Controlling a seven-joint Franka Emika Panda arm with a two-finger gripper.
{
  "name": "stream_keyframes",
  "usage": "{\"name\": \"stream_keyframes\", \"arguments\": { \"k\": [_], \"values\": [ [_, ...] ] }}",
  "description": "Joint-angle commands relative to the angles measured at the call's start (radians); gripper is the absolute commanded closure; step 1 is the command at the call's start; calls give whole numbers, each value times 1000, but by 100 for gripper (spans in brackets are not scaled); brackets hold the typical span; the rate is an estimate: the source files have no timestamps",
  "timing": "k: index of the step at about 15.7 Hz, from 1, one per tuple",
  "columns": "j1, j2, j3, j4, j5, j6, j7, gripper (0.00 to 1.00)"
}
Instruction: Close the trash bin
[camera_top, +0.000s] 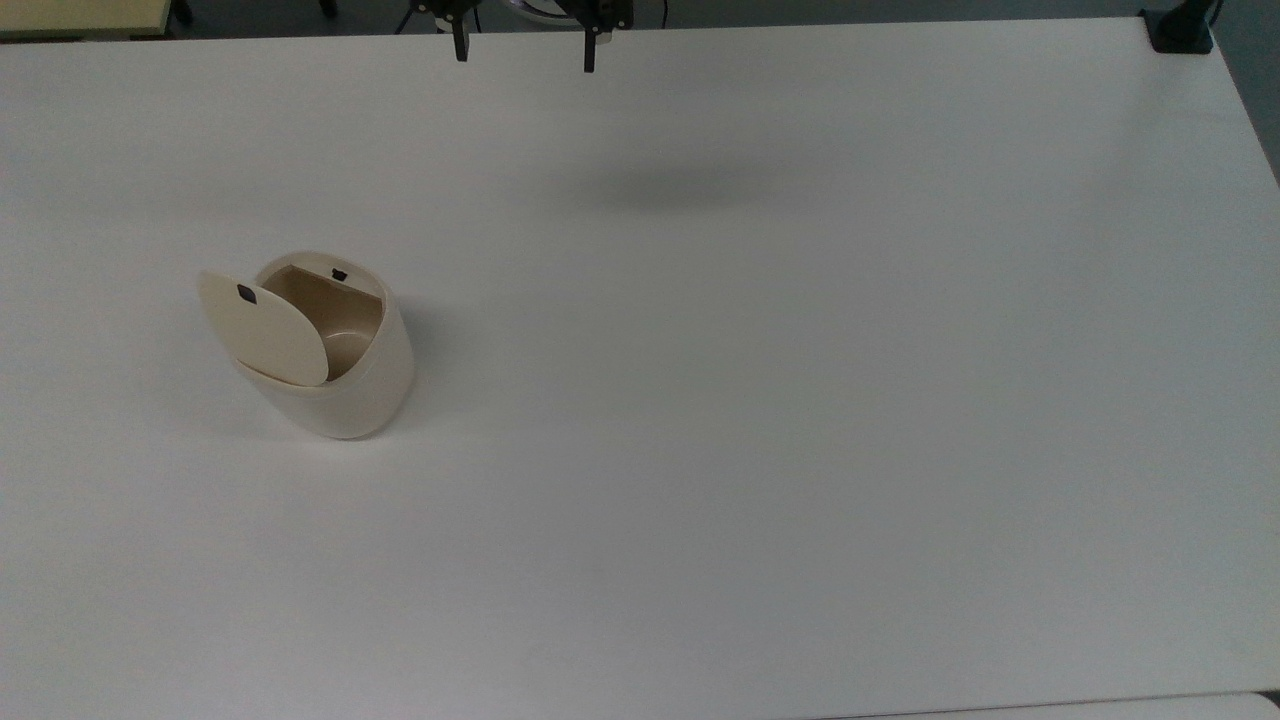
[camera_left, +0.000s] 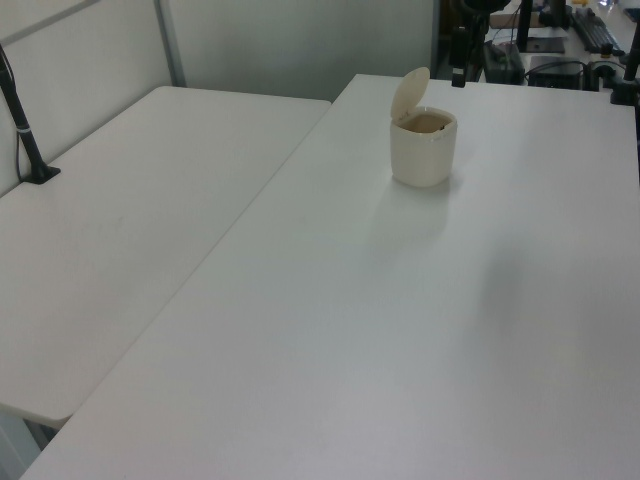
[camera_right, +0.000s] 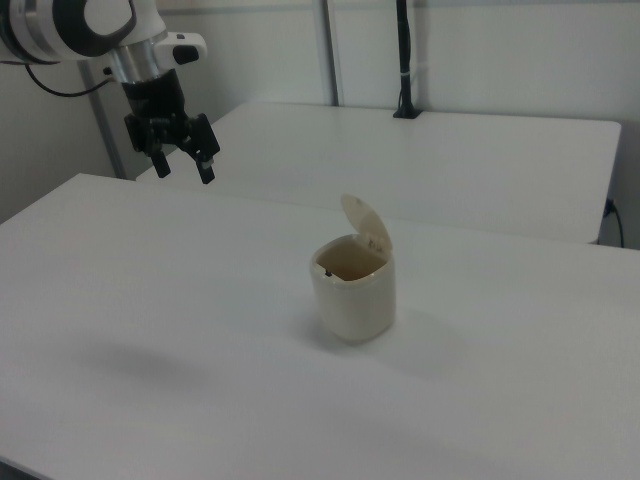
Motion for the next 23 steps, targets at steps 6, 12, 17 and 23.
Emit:
{"name": "stream_keyframes", "arguments": {
  "k": [6,12,17,23],
  "values": [
    [6,-20,-7,-35,2,-24,-13,0],
    [7,-20,-7,-35,2,-23,-9,2],
    [10,-19,-7,-32,2,-28,-10,63],
    [6,-16,-7,-29,2,-57,-2,95]
  ]
}}
